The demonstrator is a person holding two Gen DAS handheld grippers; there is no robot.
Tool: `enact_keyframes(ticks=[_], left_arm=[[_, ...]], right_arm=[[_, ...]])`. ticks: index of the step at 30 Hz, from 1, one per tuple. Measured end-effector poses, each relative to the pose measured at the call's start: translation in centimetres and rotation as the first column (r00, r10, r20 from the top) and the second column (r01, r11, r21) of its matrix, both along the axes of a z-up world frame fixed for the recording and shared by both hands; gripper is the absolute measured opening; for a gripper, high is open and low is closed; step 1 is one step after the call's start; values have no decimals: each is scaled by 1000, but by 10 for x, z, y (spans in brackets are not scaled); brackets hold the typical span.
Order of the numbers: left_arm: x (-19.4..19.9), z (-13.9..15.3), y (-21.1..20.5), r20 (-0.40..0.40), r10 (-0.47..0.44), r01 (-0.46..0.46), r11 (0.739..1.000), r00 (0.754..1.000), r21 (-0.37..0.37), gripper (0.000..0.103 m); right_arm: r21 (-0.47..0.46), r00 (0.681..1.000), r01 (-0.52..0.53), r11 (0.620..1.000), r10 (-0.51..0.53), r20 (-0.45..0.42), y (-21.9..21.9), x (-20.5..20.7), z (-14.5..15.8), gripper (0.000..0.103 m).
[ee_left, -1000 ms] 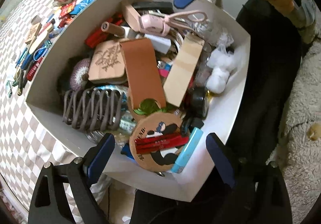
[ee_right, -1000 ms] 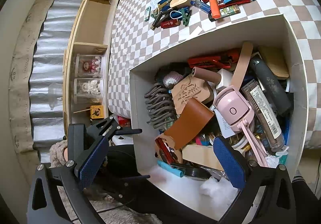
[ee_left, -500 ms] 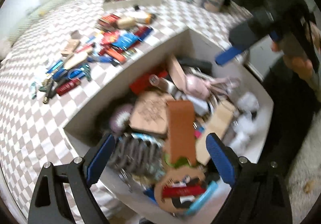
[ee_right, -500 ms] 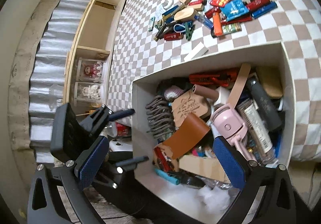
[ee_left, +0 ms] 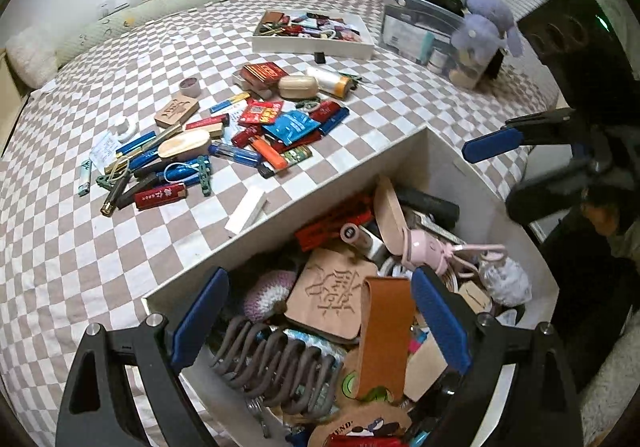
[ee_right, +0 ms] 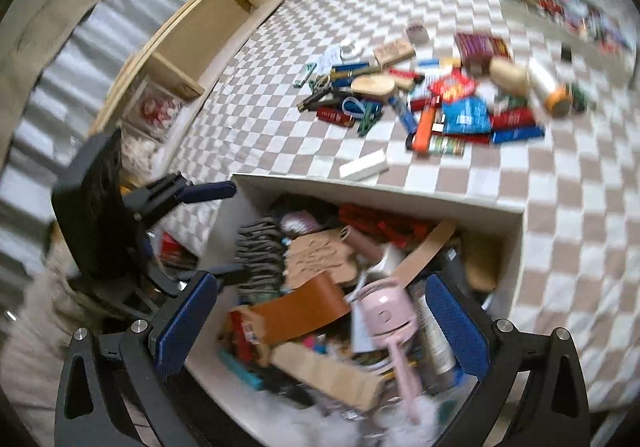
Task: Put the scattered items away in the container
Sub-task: 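Move both open tools back over the scattered items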
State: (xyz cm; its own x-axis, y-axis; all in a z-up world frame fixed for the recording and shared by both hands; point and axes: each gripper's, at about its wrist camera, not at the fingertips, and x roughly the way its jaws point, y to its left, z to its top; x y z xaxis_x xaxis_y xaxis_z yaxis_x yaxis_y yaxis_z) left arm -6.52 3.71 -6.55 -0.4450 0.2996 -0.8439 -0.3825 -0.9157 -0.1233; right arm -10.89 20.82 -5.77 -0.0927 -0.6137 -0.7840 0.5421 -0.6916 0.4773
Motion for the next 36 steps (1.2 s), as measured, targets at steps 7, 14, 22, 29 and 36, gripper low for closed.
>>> enact_keyframes(ticks=[7, 14, 22, 29, 36], left_arm=[[-4, 14, -7, -51, 50, -48, 998, 997, 27, 94], [-5, 32, -10, -118, 89, -86, 996, 989, 31, 101], [-7, 45, -17, -177, 141, -138, 990, 974, 31, 102], [-6, 52, -19, -210, 165, -166, 986, 963, 16, 102], [-6, 62, -24, -249, 218, -222, 975, 944, 11, 102]], right_arm=[[75, 979, -36, 997, 50, -197, -5, 7, 11, 103], [73, 965, 2, 997, 17, -260, 1, 1, 20, 103], [52, 934, 54, 997, -32, -355, 15, -7, 36, 103], [50, 921, 102, 994, -75, -383, 23, -12, 42, 103], [56, 903, 117, 992, -82, -422, 24, -12, 48, 103]])
